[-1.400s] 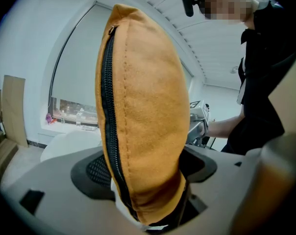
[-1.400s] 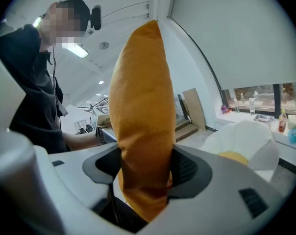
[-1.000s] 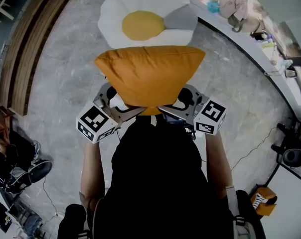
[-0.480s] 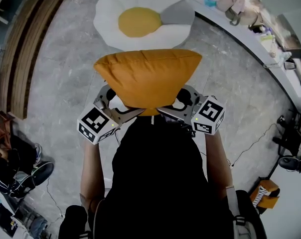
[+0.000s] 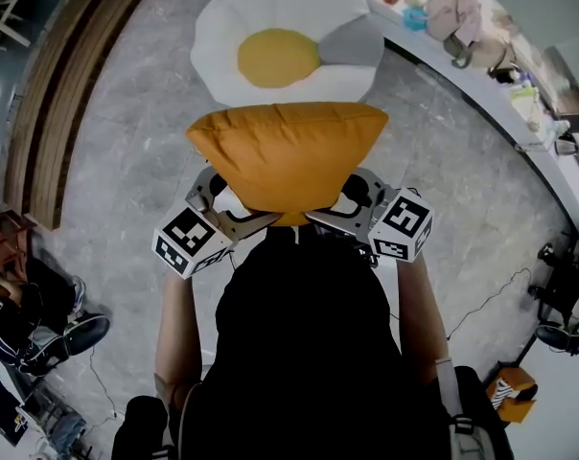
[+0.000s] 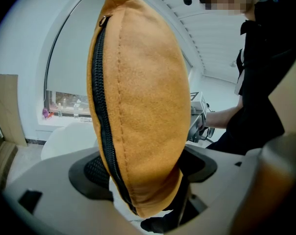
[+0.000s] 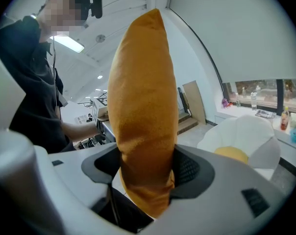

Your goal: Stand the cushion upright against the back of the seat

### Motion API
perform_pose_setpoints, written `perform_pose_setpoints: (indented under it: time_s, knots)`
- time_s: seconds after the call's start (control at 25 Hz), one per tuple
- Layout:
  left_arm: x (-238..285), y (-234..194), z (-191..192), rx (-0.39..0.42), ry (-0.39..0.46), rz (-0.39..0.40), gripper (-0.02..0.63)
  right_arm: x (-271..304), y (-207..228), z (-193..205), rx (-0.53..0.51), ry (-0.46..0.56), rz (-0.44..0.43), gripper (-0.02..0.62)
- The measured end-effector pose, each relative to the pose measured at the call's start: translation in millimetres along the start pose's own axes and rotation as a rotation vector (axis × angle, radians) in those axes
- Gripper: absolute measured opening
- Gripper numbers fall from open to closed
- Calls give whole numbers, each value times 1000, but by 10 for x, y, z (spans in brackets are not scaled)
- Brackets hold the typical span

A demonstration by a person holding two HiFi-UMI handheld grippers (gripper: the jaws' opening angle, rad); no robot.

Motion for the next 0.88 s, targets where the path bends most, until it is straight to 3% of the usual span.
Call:
perform_pose_setpoints:
  time_s: [0.52,0.88]
  knots:
    - [669,-416,-855,31,-59,-31,407,-549,1005,-180,-27,0,-29,316]
    - [1070,-583,-1121,-4,-98,-53,408,-768,1479,-150,-52,-53,-30,316]
Point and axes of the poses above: the fingertips, and each gripper's own axes: x forward along the fingers, y to its right, z out of its underside, the point moved 1 cm from there along -x, backward along the fingers, and after that the axes turned 15 degrees about -y, right-handed, at the moved point
